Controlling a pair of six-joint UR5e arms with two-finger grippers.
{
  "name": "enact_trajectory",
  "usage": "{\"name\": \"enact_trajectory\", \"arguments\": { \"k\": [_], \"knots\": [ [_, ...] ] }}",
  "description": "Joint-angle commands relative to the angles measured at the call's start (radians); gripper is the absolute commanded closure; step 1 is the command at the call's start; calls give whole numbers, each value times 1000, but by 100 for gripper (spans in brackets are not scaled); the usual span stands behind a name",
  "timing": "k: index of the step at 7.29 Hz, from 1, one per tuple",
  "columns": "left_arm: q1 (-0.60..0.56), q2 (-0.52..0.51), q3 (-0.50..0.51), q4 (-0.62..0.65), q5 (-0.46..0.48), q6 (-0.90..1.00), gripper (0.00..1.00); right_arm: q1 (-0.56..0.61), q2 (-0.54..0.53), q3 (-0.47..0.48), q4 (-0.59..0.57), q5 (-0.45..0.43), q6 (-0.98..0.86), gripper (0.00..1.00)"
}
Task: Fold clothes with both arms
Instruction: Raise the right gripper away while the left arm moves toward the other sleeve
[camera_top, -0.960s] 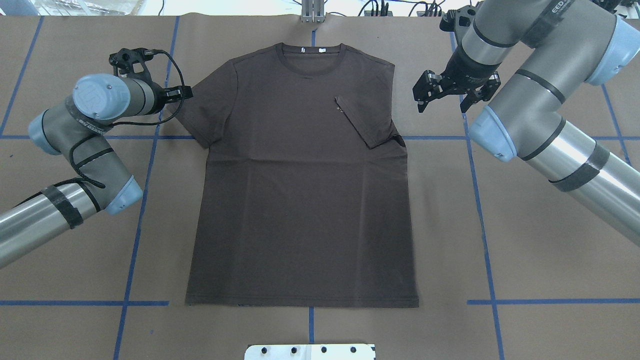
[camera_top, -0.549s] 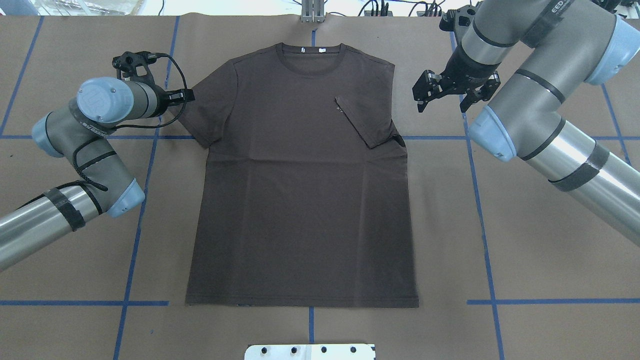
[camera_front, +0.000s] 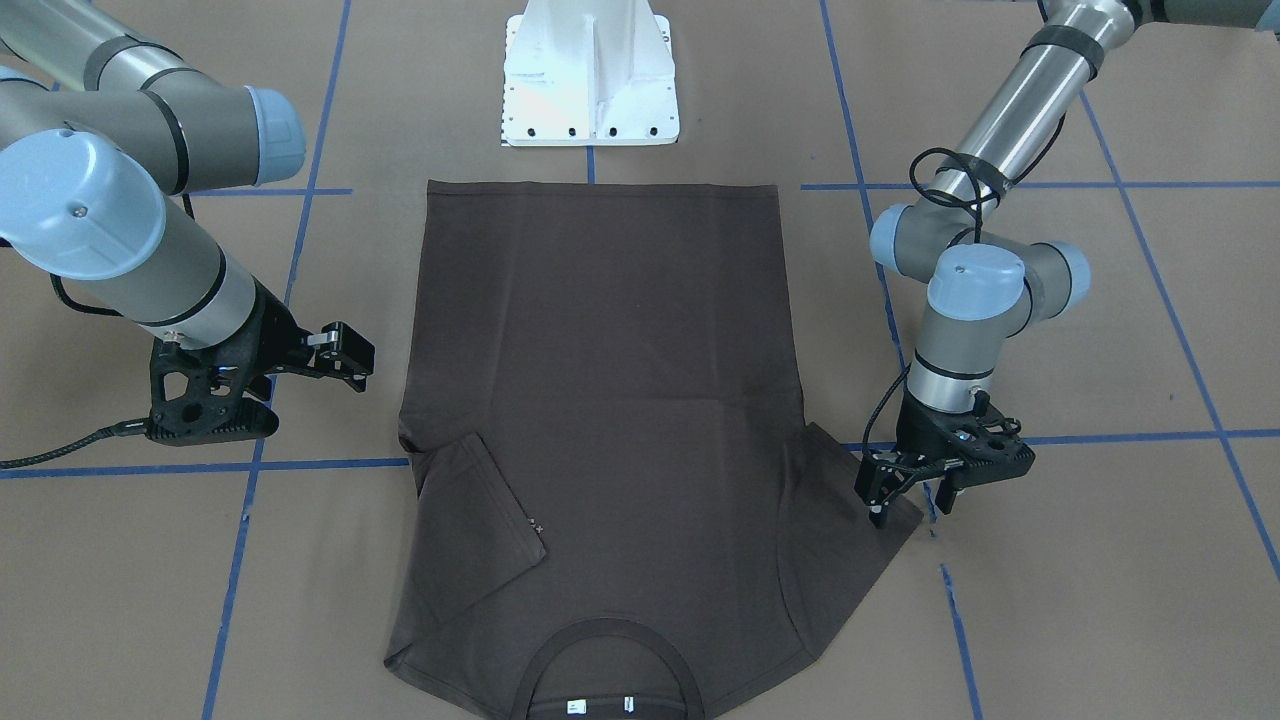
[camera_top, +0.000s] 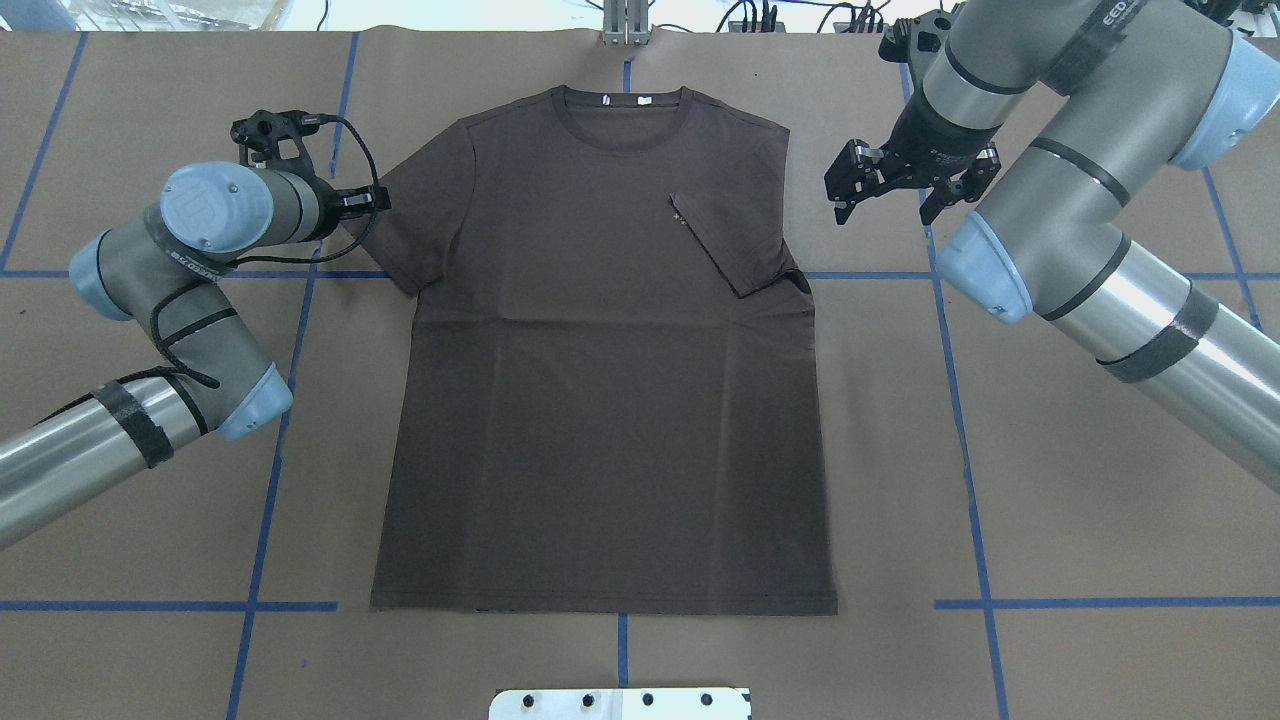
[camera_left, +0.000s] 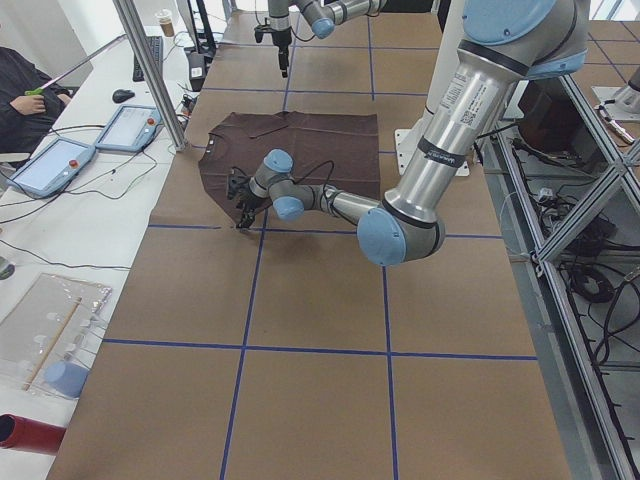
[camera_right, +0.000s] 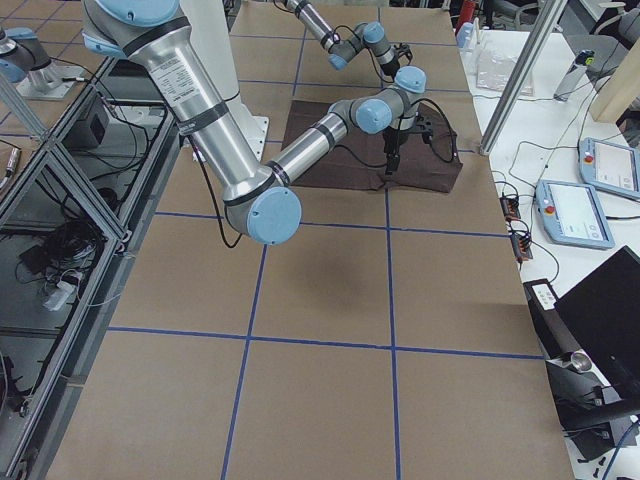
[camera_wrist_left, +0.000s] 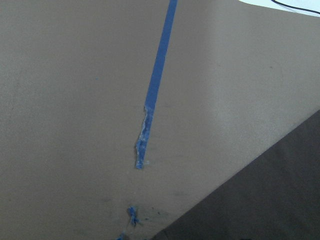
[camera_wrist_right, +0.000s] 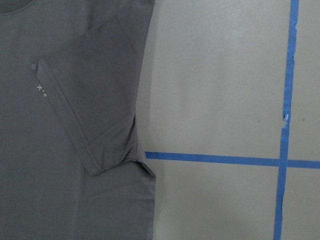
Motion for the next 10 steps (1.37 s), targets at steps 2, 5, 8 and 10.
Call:
{"name": "enact_trajectory", "arguments": {
  "k": [2, 5, 8, 10],
  "knots": [
    [2, 1, -2, 6, 0, 11, 62, 0, 1, -1, 0, 0, 2, 0],
    [1, -1, -11, 8, -1, 11, 100, 0, 1, -4, 0, 0, -1, 0],
    [2, -13, -120, 155, -6, 13, 100, 2, 0, -4, 0, 0, -7, 0],
    [5, -143, -167, 360, -9, -2, 100, 3, 0, -3, 2, 2, -5, 0]
  ]
}}
